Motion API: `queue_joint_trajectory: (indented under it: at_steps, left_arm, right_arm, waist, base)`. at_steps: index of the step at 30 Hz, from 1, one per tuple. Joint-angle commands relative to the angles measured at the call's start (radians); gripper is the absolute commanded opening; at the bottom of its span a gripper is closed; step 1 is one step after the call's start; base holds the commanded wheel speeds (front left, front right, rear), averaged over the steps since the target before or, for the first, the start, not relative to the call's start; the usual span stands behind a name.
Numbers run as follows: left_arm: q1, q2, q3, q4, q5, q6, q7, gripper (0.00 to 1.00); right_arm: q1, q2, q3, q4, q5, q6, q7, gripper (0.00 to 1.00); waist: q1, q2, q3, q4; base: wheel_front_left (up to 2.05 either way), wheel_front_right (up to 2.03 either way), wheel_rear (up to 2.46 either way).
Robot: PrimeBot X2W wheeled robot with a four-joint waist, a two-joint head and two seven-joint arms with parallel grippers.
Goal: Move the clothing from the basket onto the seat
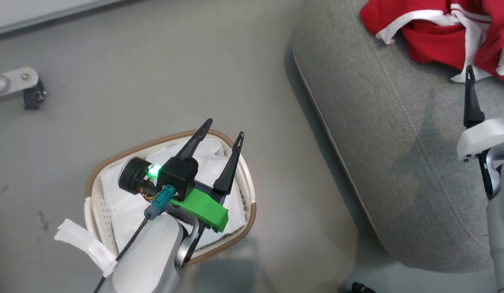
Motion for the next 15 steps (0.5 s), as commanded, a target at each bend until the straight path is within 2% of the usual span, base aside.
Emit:
queue_joint_trajectory:
  at_steps: [1, 9, 15]
  left_arm:
    - [0.019, -0.006, 0.011, -0.005, -0.012, 0.001, 0.0, 1.0]
    - [0.084, -0.047, 0.095, -0.034, -0.031, 0.0, 0.0, 1.0]
    - [0.135, -0.062, 0.184, -0.02, -0.022, 0.034, 0.0, 1.0]
  right_arm:
    - [0.022, -0.005, 0.005, -0.01, 0.007, -0.001, -0.005, 1.0]
    - [0.015, -0.027, 0.039, -0.036, 0.022, -0.001, -0.005, 1.0]
    - [0.014, 0.01, 0.067, -0.029, 0.033, -0.001, -0.005, 1.0]
  waist:
    - [0.0, 0.0, -0.066, 0.029]
    - [0.0, 0.0, -0.181, 0.109]
    - [0.0, 0.0, -0.261, 0.171]
  base:
    - [0.0, 0.0, 0.0]
    - [0.0, 0.0, 0.0]
    - [0.0, 0.0, 0.0]
